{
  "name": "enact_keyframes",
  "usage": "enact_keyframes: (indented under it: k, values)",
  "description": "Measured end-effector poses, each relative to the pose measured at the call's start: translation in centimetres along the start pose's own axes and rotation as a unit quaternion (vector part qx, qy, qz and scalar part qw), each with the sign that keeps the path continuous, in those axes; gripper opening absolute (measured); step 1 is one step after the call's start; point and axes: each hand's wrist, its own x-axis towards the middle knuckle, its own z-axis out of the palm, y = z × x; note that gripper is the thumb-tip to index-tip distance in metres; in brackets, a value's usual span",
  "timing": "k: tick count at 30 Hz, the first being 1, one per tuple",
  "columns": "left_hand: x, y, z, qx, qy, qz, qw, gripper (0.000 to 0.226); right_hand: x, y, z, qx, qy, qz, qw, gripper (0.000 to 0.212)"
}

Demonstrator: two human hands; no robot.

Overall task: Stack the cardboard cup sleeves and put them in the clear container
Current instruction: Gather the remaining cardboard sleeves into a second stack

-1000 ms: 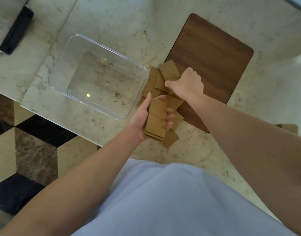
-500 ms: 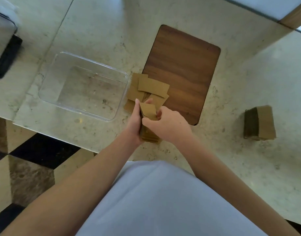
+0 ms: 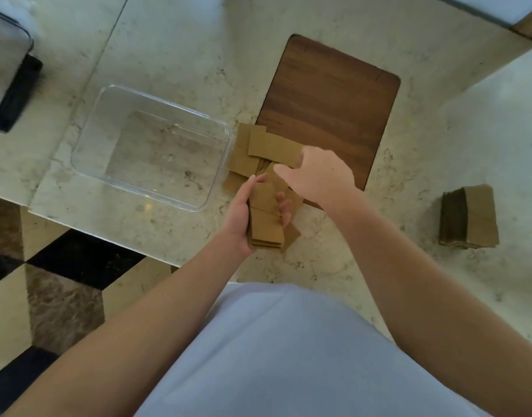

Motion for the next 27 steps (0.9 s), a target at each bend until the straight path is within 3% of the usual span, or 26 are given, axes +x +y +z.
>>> enact_keyframes:
  k: [2,7,10,15,17,22,27]
  values:
    - [0.4,0.4,-0.1,-0.009,0.010,0.004,1.000,0.032,2.8,0.3,-0.4,-0.018,0.006,-0.037,0.999,0.049]
    - [0.9,1.4,-0.2,-0.014,0.012,0.012,1.000,0.033,7.3,0.6,1.3,-0.107,-0.024,-0.091,0.990,0.072]
    - [1.2,1.6,-0.5,-0.024,0.008,0.007,1.000,0.032,8.3,1.0,2.3,-0.129,0.000,-0.115,0.985,0.069]
    - [1.1,2.0,-0.6,-0.025,0.001,0.002,1.000,0.033,8.7,1.0,2.3,-0.145,0.008,-0.092,0.985,0.077]
    - [1.1,2.3,-0.6,-0.026,-0.003,0.008,1.000,0.036,8.2,0.8,1.9,-0.128,-0.008,-0.068,0.989,0.079]
    - [0.5,2.8,0.2,-0.009,-0.025,0.024,0.999,0.060,3.6,-0.2,-0.3,0.039,-0.038,-0.020,0.998,0.056]
    - [-0.7,2.1,0.0,0.038,-0.068,0.036,0.996,0.079,-4.0,-1.7,0.2,0.089,-0.028,-0.018,0.995,0.057]
